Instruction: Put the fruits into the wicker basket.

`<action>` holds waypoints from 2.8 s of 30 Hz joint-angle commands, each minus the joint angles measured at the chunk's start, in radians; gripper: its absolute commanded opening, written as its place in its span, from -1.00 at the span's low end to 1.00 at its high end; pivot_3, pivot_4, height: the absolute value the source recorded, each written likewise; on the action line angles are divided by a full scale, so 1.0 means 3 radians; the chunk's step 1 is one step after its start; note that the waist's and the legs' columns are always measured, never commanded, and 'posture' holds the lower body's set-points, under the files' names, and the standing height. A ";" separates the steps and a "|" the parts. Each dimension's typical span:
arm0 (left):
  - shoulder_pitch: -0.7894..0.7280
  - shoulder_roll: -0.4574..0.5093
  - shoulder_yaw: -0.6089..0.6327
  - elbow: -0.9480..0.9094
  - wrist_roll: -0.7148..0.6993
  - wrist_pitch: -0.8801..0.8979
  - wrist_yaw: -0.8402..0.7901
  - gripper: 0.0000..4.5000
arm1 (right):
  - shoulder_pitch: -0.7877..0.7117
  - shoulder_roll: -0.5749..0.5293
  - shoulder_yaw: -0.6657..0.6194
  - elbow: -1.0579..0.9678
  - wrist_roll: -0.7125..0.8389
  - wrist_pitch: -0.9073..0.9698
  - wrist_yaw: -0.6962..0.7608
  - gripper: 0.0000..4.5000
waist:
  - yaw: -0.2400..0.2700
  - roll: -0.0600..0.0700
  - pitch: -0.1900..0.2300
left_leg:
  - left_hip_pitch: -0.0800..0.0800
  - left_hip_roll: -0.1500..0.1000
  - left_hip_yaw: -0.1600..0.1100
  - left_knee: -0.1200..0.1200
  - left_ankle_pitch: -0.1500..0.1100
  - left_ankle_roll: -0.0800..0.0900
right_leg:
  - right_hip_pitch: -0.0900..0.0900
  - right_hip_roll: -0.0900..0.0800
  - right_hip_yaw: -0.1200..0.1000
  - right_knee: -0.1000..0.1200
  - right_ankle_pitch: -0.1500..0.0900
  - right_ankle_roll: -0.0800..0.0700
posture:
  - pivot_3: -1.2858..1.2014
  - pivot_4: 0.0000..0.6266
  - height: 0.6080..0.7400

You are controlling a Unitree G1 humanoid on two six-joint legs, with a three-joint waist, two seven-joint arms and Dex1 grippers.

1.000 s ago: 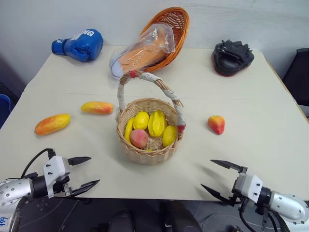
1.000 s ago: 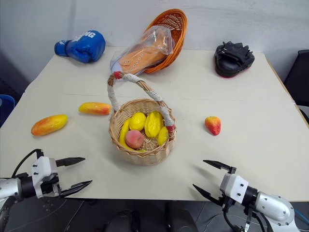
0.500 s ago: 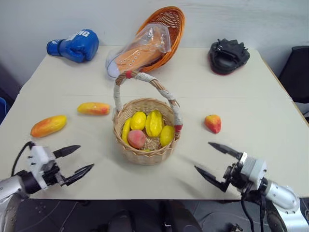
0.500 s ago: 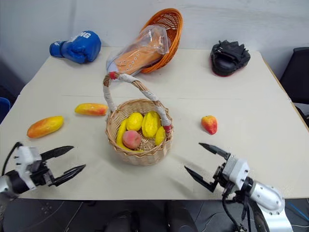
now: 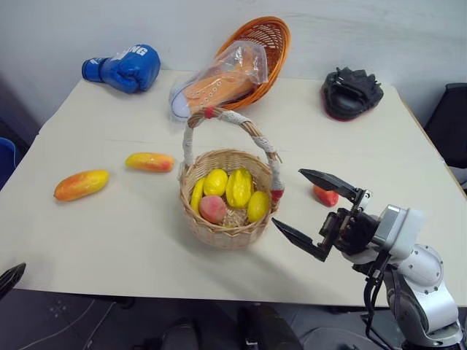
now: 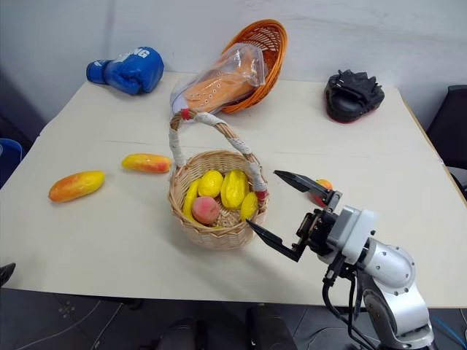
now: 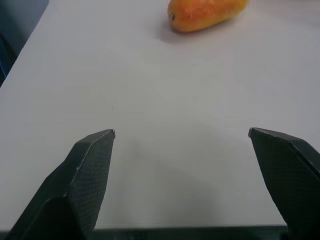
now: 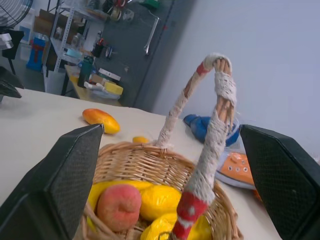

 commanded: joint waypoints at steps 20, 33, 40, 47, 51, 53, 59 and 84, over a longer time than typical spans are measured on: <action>-0.4270 0.0986 -0.3073 0.3100 0.2138 -0.1082 -0.0675 1.00 | -0.0007 -0.0032 -0.0051 -0.0085 -0.0302 0.0108 -0.0103 0.99 | 0.0014 0.0016 0.0009 | -0.0049 0.0011 0.0045 0.0015 0.0015 -0.0014 | -0.0068 0.0027 0.0006 0.0019 0.0020 0.0058 | 0.03 -0.52 1.00; -0.4367 0.0806 -0.2985 0.3545 0.2243 -0.1359 -0.0586 0.23 | 0.0186 -0.0044 -0.0168 -0.0079 -0.0411 -0.0009 -0.0171 1.00 | 0.0021 0.0015 0.0010 | -0.0045 0.0016 0.0052 0.0057 0.0015 -0.0009 | -0.0069 0.0021 0.0008 0.0065 0.0021 0.0060 | 0.03 -0.52 1.00; -0.4447 0.0888 -0.2612 0.2728 0.1278 -0.1317 -0.2264 0.23 | 0.0485 -0.0110 -0.0636 -0.0238 0.0047 0.0154 -0.0171 1.00 | 0.0039 0.0008 0.0009 | -0.0053 0.0014 0.0067 0.0060 0.0017 -0.0013 | -0.0068 0.0022 -0.0005 0.0068 0.0021 0.0059 | 0.03 -0.52 1.00; -0.3506 0.0466 -0.2831 -0.0584 0.0002 0.0113 -0.1698 0.23 | 0.0769 -0.0151 -0.0884 -0.0033 0.0048 0.0028 0.0013 1.00 | 0.0051 0.0021 0.0012 | -0.0046 0.0016 0.0040 0.0066 0.0016 -0.0006 | -0.0056 0.0015 0.0009 0.0070 0.0024 0.0067 | 0.03 -0.52 1.00; -0.3327 -0.0040 -0.3071 -0.1581 -0.0164 0.0603 -0.1040 0.23 | 0.0949 -0.0102 -0.0893 -0.0044 -0.0093 -0.0101 0.0061 1.00 | 0.0048 0.0026 0.0012 | -0.0044 0.0009 0.0032 0.0069 0.0017 -0.0005 | -0.0052 0.0018 0.0012 0.0070 0.0027 0.0073 | 0.03 -0.52 1.00; -0.3387 -0.0219 -0.3080 -0.1668 -0.0131 0.0707 -0.0770 0.23 | 0.0984 -0.0031 -0.0922 -0.0088 -0.0060 -0.0071 -0.0044 1.00 | 0.0035 0.0027 0.0012 | -0.0044 0.0009 0.0030 0.0068 0.0020 -0.0010 | -0.0051 0.0022 0.0015 0.0070 0.0027 0.0073 | 0.03 -0.52 1.00; -0.3493 -0.0434 -0.3333 -0.1558 0.0228 0.0912 -0.0365 0.67 | 0.1028 0.0020 -0.0888 -0.0150 -0.0113 -0.0073 -0.0113 1.00 | 0.0022 0.0032 0.0010 | -0.0038 -0.0007 0.0020 0.0064 0.0032 -0.0019 | -0.0050 0.0028 0.0019 0.0078 0.0027 0.0072 | 0.03 -0.52 1.00; -0.1237 0.0271 -0.0762 -0.0093 0.0289 0.0039 -0.0363 0.99 | 0.0690 0.0084 -0.0481 -0.0226 -0.0026 0.0118 -0.0188 1.00 | 0.0002 0.0035 0.0013 | -0.0037 0.0003 0.0011 0.0050 0.0028 -0.0012 | -0.0053 0.0015 0.0009 0.0068 0.0023 0.0065 | 0.03 -0.52 1.00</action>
